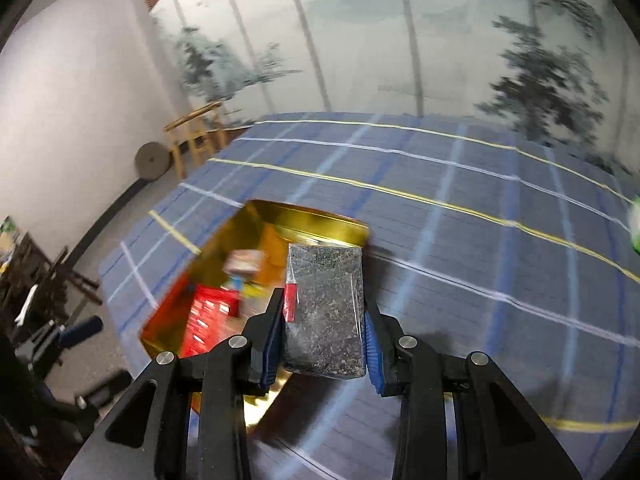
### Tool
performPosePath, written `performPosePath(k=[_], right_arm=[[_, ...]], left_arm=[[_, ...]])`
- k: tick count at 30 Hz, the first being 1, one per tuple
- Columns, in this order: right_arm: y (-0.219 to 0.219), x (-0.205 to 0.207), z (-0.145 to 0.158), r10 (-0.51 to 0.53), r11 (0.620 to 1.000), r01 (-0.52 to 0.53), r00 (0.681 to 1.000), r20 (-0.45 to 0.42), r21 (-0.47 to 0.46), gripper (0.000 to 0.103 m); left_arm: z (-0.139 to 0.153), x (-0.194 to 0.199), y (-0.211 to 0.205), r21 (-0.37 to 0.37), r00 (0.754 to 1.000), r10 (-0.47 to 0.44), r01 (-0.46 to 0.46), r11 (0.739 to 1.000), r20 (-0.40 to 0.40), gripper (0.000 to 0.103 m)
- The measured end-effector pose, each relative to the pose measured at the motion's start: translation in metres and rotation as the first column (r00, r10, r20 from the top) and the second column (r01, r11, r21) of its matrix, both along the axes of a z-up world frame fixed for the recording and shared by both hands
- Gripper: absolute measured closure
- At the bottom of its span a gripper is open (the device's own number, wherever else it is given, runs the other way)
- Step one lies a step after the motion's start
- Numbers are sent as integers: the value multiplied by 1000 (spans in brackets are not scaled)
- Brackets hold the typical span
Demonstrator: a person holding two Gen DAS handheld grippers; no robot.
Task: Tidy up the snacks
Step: 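Carry the dark snack bag into the gold tin and open the right gripper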
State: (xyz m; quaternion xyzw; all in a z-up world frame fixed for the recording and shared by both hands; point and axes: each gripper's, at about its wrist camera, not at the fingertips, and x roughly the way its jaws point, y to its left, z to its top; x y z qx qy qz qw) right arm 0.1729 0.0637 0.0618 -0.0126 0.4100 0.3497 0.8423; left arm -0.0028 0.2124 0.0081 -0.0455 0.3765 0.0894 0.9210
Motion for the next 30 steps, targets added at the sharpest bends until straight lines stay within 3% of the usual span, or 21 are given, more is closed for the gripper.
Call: performPosePath(k=[5,12,30], right_arm=[[44,7,-9,52,999,-52,998,-26,4,67],[74,20,-22,62,998,-63,996,-62,-9,67],[91,38,-45,34,999,-39,993,-109,-37,67]], left_arm=[[-1,-3,15,4,999,37,-37,999,-3,21],[-8,-4,31,4,997,70,-70,998,-16,21],[-17,1,37,4,996,75,-74,997,-41,19]])
